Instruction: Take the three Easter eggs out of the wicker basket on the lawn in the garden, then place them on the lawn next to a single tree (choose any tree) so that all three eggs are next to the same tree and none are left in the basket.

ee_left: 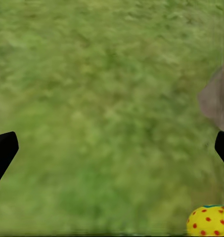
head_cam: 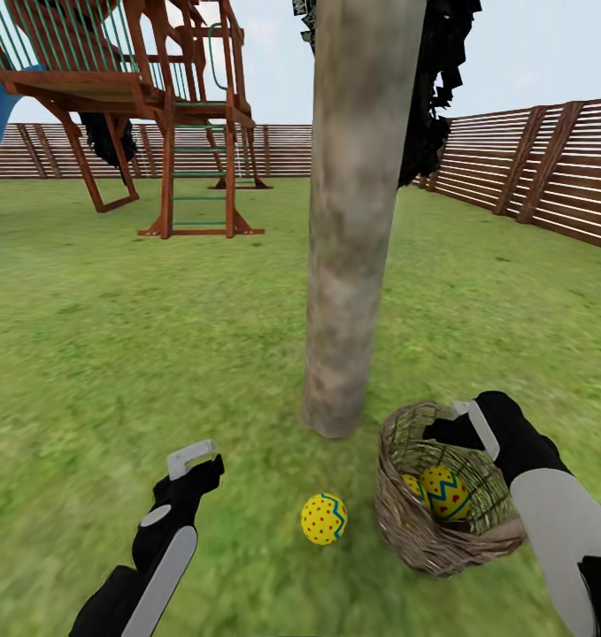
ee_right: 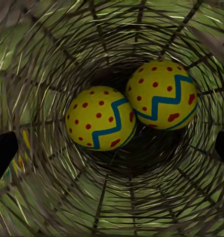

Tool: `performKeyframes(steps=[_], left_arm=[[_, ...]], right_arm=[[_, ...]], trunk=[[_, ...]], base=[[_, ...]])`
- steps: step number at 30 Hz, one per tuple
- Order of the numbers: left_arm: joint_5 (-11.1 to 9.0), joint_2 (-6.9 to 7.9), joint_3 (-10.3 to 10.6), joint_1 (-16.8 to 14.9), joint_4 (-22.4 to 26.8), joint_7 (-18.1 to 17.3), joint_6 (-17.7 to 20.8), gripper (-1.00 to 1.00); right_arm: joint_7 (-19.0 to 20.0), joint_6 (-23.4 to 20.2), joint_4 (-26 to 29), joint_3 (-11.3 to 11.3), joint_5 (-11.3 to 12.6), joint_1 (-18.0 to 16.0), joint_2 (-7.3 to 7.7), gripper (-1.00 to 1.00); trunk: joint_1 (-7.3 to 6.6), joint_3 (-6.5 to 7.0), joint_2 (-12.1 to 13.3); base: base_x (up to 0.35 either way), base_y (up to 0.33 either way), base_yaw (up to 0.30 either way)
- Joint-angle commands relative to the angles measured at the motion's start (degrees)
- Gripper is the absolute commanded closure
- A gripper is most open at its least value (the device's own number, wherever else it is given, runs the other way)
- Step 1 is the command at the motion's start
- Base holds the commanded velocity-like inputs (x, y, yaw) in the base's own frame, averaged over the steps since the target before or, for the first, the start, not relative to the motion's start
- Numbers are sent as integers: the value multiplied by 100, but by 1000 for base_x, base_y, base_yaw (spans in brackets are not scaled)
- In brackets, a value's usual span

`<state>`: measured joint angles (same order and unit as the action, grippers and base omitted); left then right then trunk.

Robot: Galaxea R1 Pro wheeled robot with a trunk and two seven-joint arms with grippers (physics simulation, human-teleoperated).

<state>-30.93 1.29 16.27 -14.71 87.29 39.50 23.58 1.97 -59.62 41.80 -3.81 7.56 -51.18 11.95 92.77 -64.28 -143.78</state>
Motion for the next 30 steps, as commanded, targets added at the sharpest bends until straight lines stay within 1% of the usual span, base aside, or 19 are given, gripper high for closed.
performKeyframes(steps=[1,3,4,5,8,11,14,17,20,21,23,24,27,30], left_arm=[[-32,8,110,-5,29,92,13,-100],[-32,10,197,-5,48,214,10,-100],[-35,11,257,-5,64,444,3,-100],[-35,11,266,-5,74,493,1,-100],[-36,13,276,-5,90,561,-2,-100],[-36,15,279,-5,129,585,-3,-100],[-36,19,280,-5,213,650,-3,-100],[-36,20,280,-5,245,708,-3,-100],[-36,15,281,-5,276,734,-3,-100],[-36,14,281,-5,289,736,-3,-100],[-41,13,281,-5,335,740,-3,-100],[-43,12,279,-5,378,742,3,-100],[-44,9,274,-5,395,743,5,-100],[-50,8,268,-5,449,792,7,-100]], right_arm=[[21,-21,-15,-2,-1,-2,10,-100],[26,-18,-84,37,-1,-3,21,-100],[29,-16,-191,107,0,-5,31,-100],[30,-16,-214,145,0,-5,32,-100],[43,-10,-343,380,0,-10,35,-100],[63,15,-609,483,-3,-79,28,-100],[65,49,-1089,530,-7,-315,18,-100],[59,74,-1391,542,-26,-532,15,-100],[30,99,-1781,549,-126,-881,14,-100],[26,99,-1853,550,-150,-952,15,-100],[14,91,-2169,554,-216,-1257,21,-100],[-5,71,-2609,556,-250,-1575,18,-100],[-111,34,-2856,557,-264,-1757,7,-100],[-179,-8,-2969,557,-270,-1882,2,-100]], trunk=[[-1,-5,-2],[-1,-5,-2],[-1,-5,-2],[-1,-5,-2],[-1,-5,-2],[-1,-5,-2],[-1,-5,-2],[-1,-5,-2],[-1,-5,-2],[-1,-5,-2],[-1,-5,-2],[-1,-5,-2],[-1,-5,-2],[-1,-5,-2]], base=[[0,-44,0],[0,-29,0],[0,-7,0],[0,-5,0],[0,-2,0],[0,0,0],[0,0,0],[0,0,0],[0,0,0],[0,0,0],[0,0,0],[0,0,0],[0,0,0],[0,0,0]])
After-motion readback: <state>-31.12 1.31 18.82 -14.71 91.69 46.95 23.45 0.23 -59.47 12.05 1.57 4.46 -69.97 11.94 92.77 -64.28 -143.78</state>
